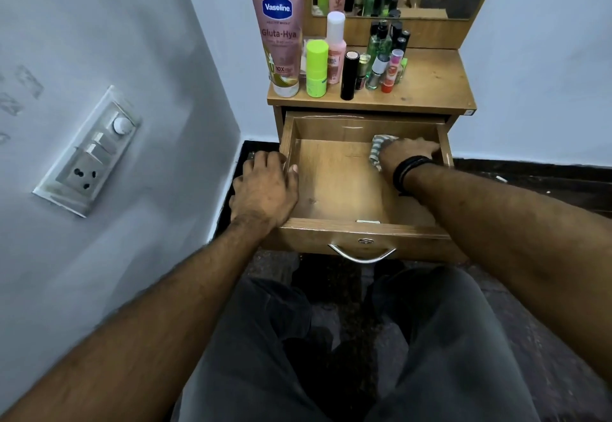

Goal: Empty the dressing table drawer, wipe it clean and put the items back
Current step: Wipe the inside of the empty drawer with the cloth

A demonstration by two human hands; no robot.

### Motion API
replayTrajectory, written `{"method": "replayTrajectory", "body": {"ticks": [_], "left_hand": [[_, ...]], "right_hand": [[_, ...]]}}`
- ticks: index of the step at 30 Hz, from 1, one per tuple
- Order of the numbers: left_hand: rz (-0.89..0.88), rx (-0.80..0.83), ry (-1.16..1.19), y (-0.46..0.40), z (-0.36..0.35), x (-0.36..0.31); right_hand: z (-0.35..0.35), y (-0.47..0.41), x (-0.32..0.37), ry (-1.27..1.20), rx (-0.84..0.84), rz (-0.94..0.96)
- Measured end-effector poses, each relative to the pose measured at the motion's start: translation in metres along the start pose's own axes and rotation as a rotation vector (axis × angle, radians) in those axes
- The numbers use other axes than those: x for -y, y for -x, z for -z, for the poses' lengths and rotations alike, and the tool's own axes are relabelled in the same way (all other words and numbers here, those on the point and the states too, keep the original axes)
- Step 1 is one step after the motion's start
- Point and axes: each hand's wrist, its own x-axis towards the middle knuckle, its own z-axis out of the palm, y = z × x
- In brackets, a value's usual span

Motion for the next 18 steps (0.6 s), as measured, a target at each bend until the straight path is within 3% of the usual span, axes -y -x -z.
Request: {"method": "replayTrajectory", "body": {"ticks": [4,10,15,18], "left_hand": [[-0.01,-0.002,-0.024,0.0,-0.001,0.0],[-0.002,0.003,-0.037,-0.002,-0.003,-0.001],[-0.004,-0.014,-0.046,0.0,-0.001,-0.002],[-0.008,-0.01,-0.038,0.001,0.0,-0.002]], "right_hand": [[0.01,0.0,0.027,-0.232,-0.019,0.025],[0.028,0.019,0.093,-0.361,-0.125,0.404],[0.03,0.039,0.114,-0.364,-0.033,0.572],[0.033,0.05,0.099,-0.283,0.112,0.675]]}}
